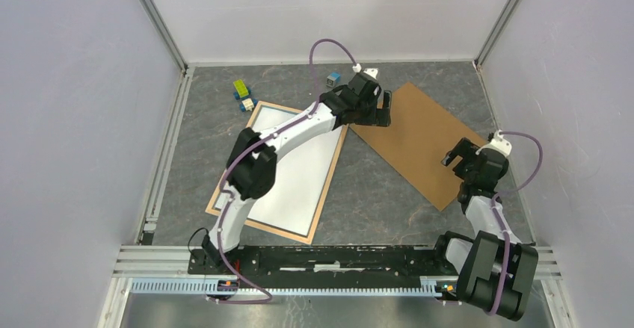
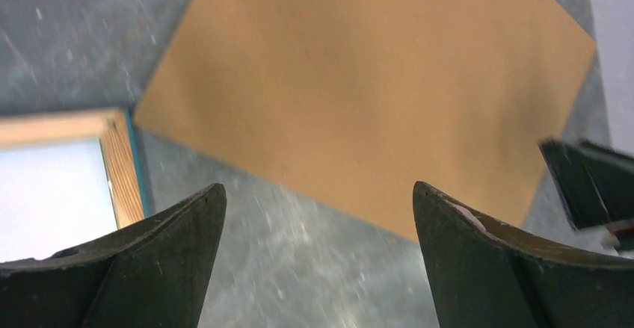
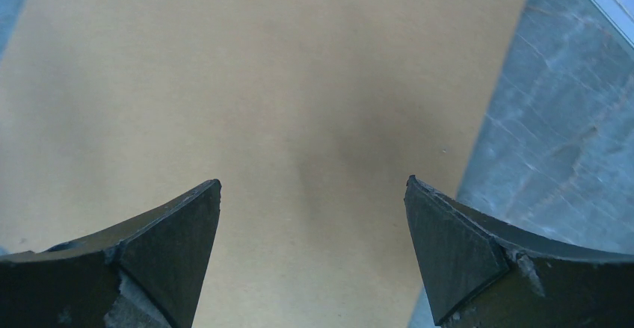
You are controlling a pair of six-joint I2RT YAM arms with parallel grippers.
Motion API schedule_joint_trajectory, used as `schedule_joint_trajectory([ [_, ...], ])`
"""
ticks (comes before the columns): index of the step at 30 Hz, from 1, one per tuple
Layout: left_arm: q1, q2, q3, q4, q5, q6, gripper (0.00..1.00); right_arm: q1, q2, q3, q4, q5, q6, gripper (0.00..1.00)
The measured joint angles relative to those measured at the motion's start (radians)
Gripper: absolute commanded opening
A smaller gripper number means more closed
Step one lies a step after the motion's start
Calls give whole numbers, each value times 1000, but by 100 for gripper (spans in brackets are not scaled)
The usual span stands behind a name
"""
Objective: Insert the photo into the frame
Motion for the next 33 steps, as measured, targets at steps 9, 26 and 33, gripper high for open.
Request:
schedule_joint_trajectory([
  [9,91,309,348,-85,8,85,100,-74,33,-7,-41,35,6,98],
  [26,163,446,385,24,130,-20,100,-101,76,-10,-42,77,33,98],
  [33,151,455,392,38,139,-34,99,-111,76,-18,-60,119,48,98],
])
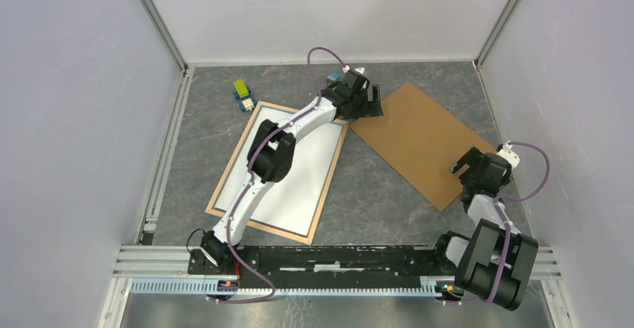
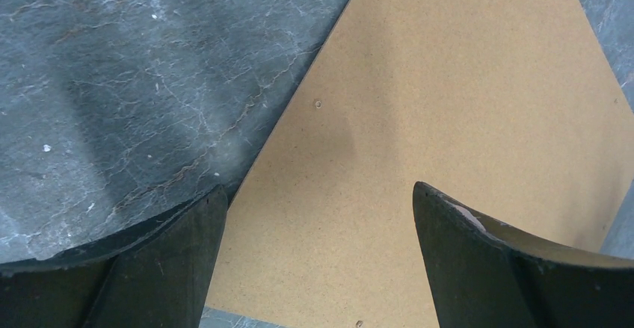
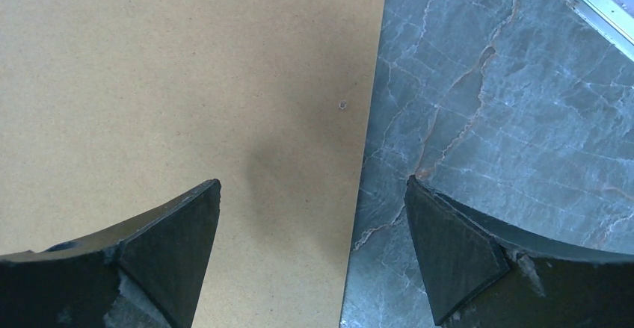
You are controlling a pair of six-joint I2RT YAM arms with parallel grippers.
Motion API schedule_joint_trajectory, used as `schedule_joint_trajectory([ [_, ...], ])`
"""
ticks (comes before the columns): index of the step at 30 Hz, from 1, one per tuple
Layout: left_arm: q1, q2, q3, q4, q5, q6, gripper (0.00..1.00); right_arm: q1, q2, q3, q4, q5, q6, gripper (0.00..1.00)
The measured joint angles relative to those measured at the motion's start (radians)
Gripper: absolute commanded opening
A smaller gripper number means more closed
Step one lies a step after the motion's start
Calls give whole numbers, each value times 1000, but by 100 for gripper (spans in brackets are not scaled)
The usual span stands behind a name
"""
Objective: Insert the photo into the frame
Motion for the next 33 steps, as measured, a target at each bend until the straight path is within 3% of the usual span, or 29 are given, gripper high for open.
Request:
schedule_joint_trajectory([
  [21,25,-16,-10,-1,188,-131,96,-35,121,-4,157,-85,13,93],
  [33,23,-380,-416,138,196,-171,97,-39,112,-53,248,-143,13,90],
])
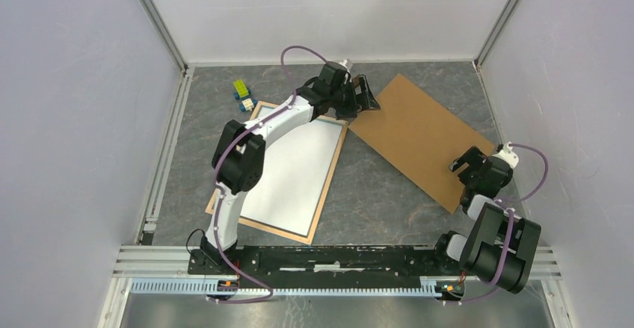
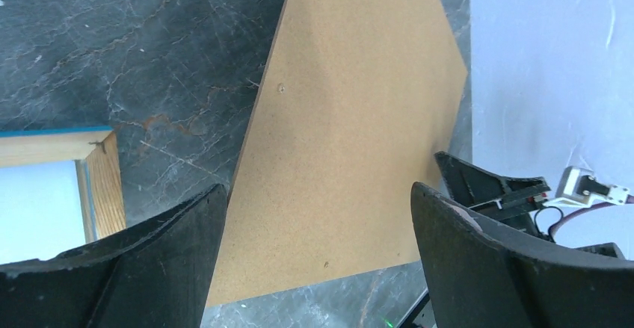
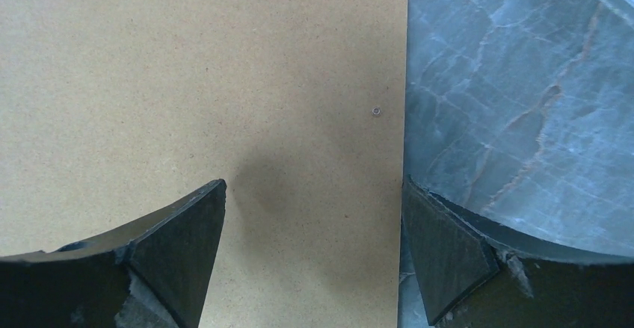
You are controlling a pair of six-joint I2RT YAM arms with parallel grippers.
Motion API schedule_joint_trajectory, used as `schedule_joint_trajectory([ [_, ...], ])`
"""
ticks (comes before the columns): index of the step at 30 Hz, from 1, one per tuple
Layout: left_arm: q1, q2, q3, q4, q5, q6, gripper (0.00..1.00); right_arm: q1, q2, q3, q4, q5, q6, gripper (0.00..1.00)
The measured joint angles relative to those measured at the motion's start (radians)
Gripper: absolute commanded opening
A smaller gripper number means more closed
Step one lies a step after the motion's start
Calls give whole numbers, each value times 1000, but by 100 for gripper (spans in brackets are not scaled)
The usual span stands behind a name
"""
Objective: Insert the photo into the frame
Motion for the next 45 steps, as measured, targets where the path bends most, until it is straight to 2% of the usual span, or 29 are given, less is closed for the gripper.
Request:
schedule_joint_trajectory([
  [6,11,-149,-196,95,-33,-22,95,62,17,-3,32,-12,2,90],
  [12,46,-235,-417,213,-32,-94,81,113,41,-2,64,-14,2,90],
  [18,64,-285,-548,330,-3,-181,65,113,47,-1,74,-13,1,90],
  [25,79,-383,-693,578,51,-333,59,113,55,-1,86,-14,-1,90],
  [32,81,-425,-760,758,99,-453,46,113,70,-1,111,-32,25,90],
  [36,82,-425,-762,802,129,-487,38,113,71,-1,124,-41,40,90],
  [45,60,-422,-770,834,196,-554,39,129,73,4,170,-126,55,90],
])
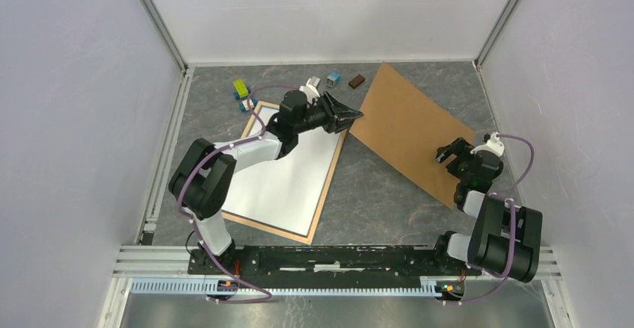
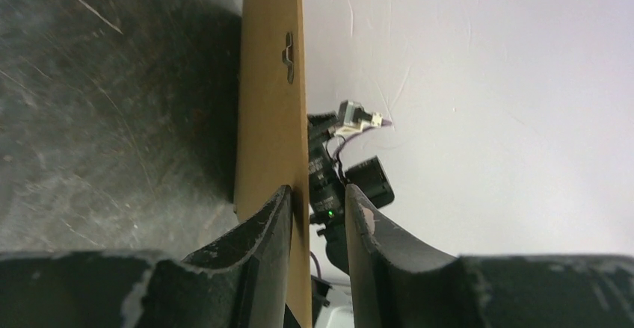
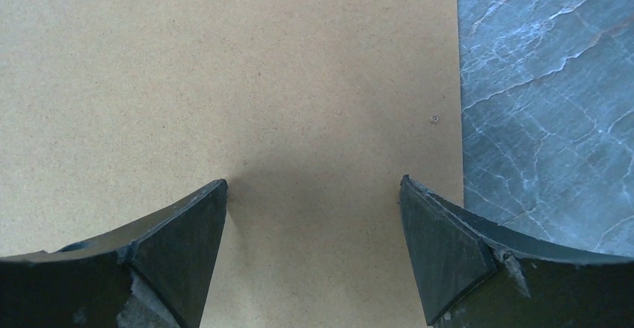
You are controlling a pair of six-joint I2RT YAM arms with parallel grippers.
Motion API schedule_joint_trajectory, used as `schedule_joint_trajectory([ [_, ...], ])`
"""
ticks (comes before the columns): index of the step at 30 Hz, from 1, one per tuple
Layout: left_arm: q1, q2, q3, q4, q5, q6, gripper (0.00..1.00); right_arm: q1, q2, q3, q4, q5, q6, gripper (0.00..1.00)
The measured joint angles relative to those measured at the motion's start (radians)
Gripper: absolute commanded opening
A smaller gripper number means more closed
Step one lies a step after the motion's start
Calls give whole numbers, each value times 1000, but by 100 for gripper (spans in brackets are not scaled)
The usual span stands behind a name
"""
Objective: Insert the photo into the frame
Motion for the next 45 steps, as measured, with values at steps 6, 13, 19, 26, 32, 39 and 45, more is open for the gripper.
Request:
schedule_joint_trajectory([
  [6,-31,24,-9,71,50,-68,47,1,8,3,14,-23,13,90],
  [13,-34,77,-13,187,76,-156,38,1,19,6,27,-30,26,90],
  [19,-49,39,51,-166,12,21,35,5,19,7,21,-43,11,90],
  [26,-79,-12,174,-535,-90,261,11,14,19,7,17,-66,5,90],
  [32,-80,-37,184,-629,-118,336,2,26,-1,8,-16,-80,-3,92],
  [39,-73,-113,203,-743,-152,387,2,126,-53,44,-139,-46,-63,96],
  [45,-31,-188,206,-852,-163,410,2,301,-87,138,-279,16,-156,98],
])
